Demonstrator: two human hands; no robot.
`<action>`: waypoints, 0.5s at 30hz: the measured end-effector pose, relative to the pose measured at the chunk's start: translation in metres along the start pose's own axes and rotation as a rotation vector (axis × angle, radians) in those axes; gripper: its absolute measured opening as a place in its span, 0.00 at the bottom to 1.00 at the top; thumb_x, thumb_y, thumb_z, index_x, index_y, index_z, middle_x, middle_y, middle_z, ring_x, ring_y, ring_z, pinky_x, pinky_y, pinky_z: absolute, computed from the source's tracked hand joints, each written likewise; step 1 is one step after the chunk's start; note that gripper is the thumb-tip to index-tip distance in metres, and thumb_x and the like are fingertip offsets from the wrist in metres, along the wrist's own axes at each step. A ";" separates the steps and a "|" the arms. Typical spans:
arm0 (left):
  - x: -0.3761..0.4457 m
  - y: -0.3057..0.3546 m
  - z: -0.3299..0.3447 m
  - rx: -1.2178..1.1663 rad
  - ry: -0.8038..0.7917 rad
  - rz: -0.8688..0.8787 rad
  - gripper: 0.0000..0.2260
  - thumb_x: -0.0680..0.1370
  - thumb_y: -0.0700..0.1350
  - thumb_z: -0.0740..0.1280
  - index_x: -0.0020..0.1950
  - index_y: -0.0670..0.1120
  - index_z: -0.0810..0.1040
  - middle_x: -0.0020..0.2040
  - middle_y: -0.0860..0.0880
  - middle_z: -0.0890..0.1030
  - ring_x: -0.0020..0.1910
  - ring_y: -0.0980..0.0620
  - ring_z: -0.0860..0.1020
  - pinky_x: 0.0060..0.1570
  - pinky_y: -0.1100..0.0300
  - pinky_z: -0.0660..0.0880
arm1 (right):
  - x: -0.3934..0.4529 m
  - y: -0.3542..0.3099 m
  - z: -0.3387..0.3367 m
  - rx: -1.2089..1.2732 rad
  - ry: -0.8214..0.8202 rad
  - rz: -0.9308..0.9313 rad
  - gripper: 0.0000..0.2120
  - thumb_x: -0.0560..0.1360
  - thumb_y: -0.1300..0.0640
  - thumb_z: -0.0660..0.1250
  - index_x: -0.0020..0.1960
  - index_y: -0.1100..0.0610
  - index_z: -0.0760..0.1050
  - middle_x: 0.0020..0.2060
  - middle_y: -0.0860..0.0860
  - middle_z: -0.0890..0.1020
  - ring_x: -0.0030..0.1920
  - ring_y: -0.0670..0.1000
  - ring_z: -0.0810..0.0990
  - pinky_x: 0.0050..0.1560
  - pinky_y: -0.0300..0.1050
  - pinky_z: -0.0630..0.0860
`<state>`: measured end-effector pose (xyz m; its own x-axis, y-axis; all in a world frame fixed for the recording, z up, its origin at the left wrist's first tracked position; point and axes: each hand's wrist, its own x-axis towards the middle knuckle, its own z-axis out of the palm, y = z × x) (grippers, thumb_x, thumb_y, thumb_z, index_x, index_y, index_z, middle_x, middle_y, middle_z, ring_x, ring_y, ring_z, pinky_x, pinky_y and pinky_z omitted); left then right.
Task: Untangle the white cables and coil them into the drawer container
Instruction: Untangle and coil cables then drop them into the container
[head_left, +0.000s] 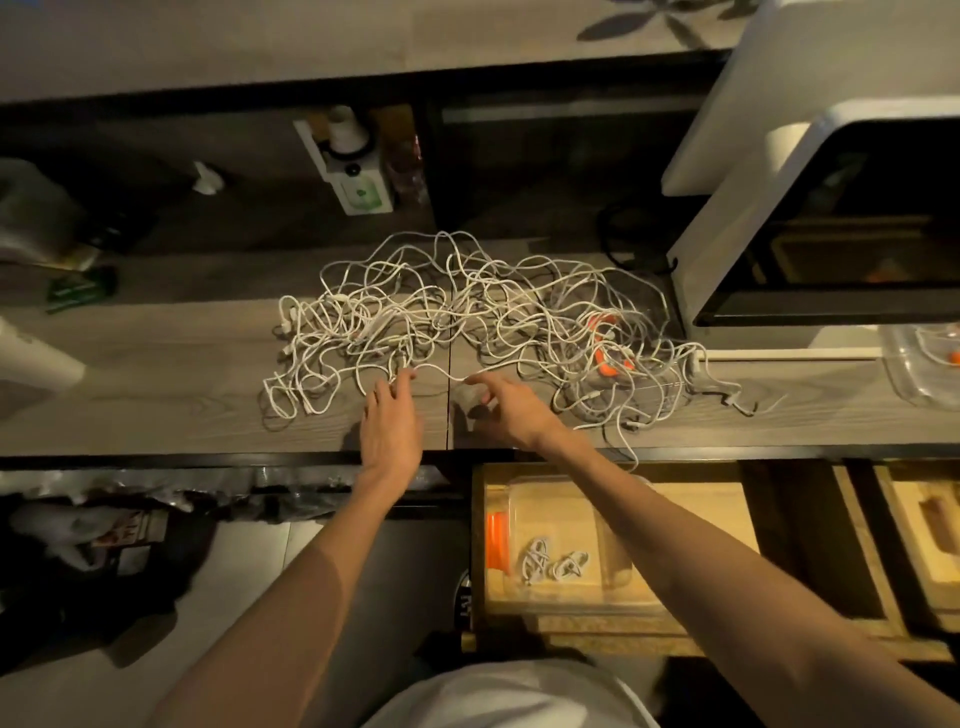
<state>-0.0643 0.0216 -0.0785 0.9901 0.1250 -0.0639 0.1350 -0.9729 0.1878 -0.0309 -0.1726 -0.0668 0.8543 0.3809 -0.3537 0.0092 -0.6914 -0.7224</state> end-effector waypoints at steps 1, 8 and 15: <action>0.004 -0.002 -0.002 0.008 0.005 -0.010 0.31 0.74 0.39 0.75 0.72 0.50 0.64 0.62 0.44 0.74 0.61 0.44 0.75 0.58 0.50 0.75 | 0.003 -0.004 0.003 0.003 -0.007 0.010 0.32 0.75 0.63 0.74 0.76 0.54 0.69 0.65 0.60 0.77 0.62 0.60 0.79 0.64 0.46 0.73; 0.019 -0.023 -0.011 -0.089 -0.170 0.037 0.07 0.79 0.46 0.71 0.56 0.49 0.81 0.61 0.46 0.72 0.64 0.45 0.71 0.63 0.51 0.73 | 0.019 0.004 0.025 -0.033 -0.028 0.140 0.38 0.74 0.58 0.77 0.80 0.51 0.64 0.61 0.59 0.81 0.64 0.60 0.78 0.65 0.49 0.71; 0.026 -0.031 -0.023 -0.077 -0.378 0.312 0.06 0.80 0.52 0.68 0.55 0.51 0.79 0.63 0.49 0.74 0.64 0.50 0.71 0.66 0.51 0.70 | 0.013 0.006 0.026 -0.179 -0.050 0.117 0.21 0.75 0.57 0.76 0.65 0.52 0.74 0.61 0.56 0.79 0.62 0.59 0.79 0.63 0.54 0.77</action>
<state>-0.0423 0.0596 -0.0638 0.9024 -0.2634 -0.3411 -0.1496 -0.9337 0.3253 -0.0329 -0.1562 -0.0915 0.8282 0.3182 -0.4613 0.0074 -0.8293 -0.5587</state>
